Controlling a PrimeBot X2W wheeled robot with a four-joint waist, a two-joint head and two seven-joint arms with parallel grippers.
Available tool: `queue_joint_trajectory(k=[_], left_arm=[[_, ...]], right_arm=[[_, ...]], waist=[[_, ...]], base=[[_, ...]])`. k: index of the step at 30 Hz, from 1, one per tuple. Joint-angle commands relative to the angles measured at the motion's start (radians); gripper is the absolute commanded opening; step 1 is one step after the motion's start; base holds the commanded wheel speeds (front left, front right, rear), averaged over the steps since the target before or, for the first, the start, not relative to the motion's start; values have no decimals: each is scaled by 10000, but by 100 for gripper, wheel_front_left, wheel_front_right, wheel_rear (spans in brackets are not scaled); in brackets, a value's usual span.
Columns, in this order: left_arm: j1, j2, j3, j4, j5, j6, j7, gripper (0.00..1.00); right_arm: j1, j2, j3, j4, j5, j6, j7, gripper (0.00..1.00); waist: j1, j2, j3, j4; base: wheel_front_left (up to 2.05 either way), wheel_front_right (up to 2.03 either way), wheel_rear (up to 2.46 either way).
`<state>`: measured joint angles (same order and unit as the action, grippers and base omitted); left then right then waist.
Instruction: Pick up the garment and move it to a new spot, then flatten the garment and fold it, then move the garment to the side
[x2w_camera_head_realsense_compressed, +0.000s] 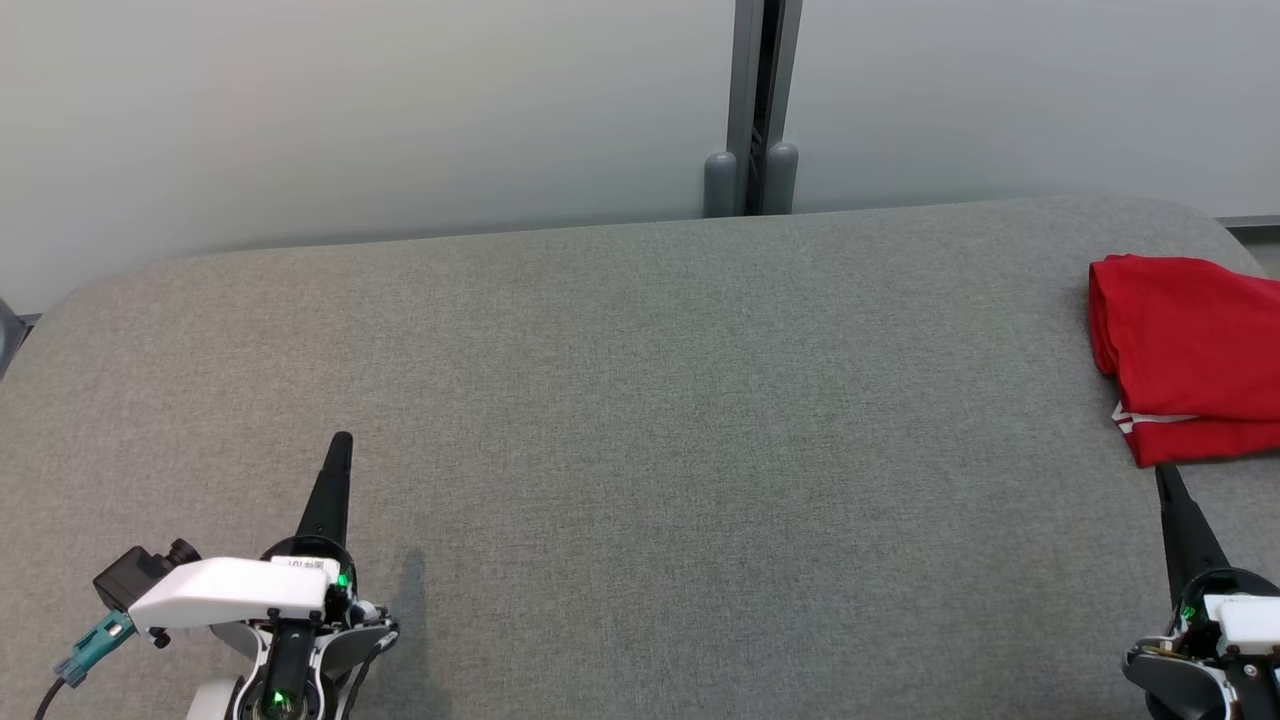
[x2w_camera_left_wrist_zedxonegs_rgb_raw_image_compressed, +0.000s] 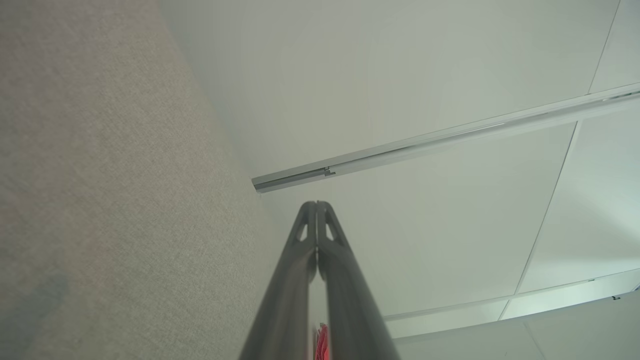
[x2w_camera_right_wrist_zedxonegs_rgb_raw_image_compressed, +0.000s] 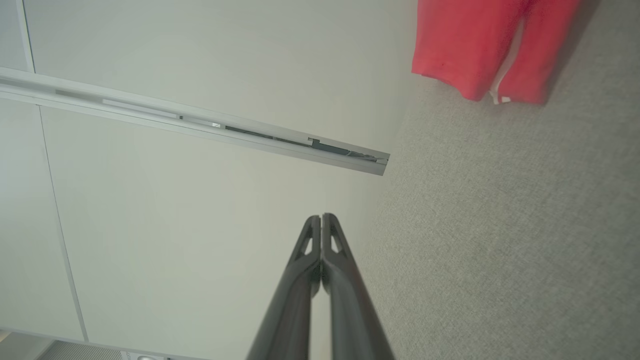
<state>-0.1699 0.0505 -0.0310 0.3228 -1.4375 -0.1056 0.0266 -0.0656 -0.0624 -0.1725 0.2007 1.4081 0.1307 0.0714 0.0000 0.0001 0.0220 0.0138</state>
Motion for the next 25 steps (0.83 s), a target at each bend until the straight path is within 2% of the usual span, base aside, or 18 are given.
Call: queue_joint_trajectory(k=[1, 25], left_arm=[[-230, 72, 65, -6, -243, -99, 72, 0], [-472, 71, 195, 181, -1826, -275, 518, 0]], right_arm=[[80, -34, -82, -99, 280, 1, 111, 0], [151, 16, -445, -104, 2025, 0, 575, 0]], waist=[[0, -1, -14, -10], [0, -1, -187, -127]], base=[[0, 0, 0], [0, 0, 0]])
